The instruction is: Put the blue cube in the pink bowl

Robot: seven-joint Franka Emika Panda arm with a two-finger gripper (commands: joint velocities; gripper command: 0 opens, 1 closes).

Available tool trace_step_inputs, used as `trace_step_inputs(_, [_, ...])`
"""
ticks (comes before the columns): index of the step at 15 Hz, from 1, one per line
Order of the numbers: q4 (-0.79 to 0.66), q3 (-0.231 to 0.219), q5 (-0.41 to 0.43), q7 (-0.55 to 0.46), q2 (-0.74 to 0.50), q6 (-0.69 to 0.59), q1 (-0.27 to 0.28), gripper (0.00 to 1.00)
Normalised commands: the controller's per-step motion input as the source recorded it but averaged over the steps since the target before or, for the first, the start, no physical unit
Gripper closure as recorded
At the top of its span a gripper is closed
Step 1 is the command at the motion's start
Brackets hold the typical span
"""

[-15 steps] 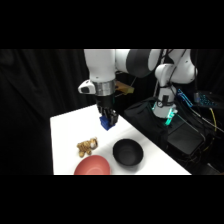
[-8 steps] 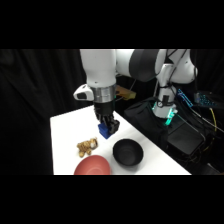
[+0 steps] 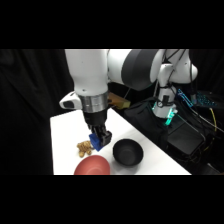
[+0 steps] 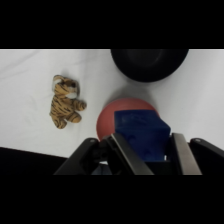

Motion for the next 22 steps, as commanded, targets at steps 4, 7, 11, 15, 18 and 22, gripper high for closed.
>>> trace_step_inputs(4, [0.45,0.014,0.137,-0.08,0.38,0.14,0.006,0.79])
trace_step_inputs(7, [0.43,-0.015,0.098,-0.09,0.4,0.13,0.016,0.79])
trace_step_inputs(11, [0.38,-0.01,0.136,-0.11,0.38,0.1,-0.005,0.79])
trace_step_inputs(15, [0.32,0.012,0.159,-0.14,0.31,0.05,-0.012,0.79])
trace_step_inputs(18, [0.29,0.006,0.147,-0.12,0.22,0.02,0.0,0.29])
trace_step_inputs(22, [0.17,-0.029,0.098,-0.05,0.02,-0.06,0.04,0.0])
